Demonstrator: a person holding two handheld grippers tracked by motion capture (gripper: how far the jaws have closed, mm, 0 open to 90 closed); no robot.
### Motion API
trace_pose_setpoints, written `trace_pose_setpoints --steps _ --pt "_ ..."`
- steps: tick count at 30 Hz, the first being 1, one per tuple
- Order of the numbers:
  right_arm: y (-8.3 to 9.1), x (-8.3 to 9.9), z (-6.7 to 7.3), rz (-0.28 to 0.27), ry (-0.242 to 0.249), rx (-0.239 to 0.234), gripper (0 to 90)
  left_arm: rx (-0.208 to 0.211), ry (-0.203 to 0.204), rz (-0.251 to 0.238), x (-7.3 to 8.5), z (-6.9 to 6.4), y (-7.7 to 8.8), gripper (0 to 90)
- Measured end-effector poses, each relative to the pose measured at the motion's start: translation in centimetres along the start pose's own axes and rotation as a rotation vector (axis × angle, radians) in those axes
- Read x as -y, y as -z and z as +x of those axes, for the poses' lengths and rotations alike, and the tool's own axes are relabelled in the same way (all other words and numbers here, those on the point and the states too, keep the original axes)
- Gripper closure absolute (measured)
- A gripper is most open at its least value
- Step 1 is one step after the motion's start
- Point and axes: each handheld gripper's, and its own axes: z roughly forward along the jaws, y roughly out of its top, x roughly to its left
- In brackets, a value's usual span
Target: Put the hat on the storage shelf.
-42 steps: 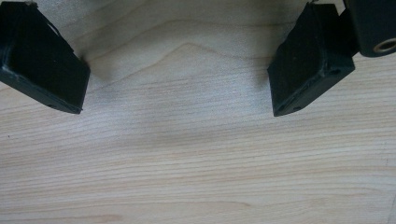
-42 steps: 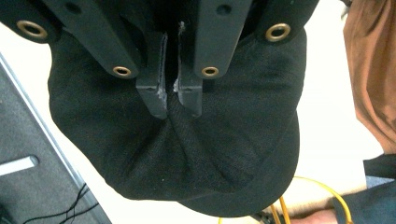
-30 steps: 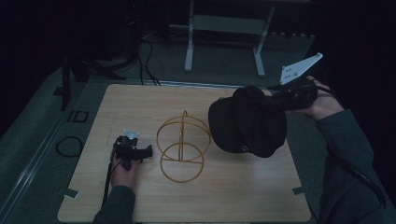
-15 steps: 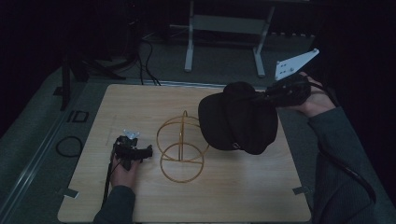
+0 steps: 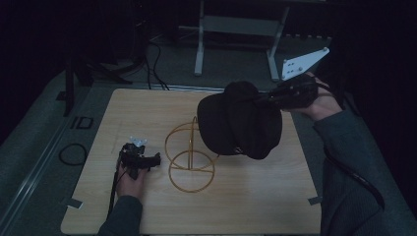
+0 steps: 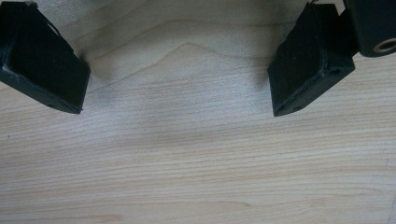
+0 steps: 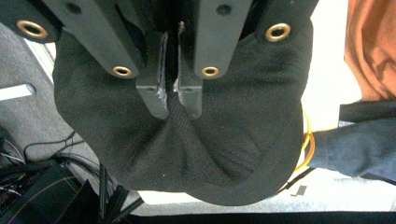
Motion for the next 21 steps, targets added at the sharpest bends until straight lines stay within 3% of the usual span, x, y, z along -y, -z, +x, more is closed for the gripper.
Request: trace_pose_setpoints --steps 12,21 --pt "-0.8 -1.2 0.3 -0.050 0.016 -0.024 84.4 0.000 0.002 -0.002 0.0 0.0 0.0 5.0" --pt "-1.3 -1.8 0.5 -0.049 0.032 -0.042 84.4 0.000 0.003 -0.002 0.0 0.0 0.0 5.0"
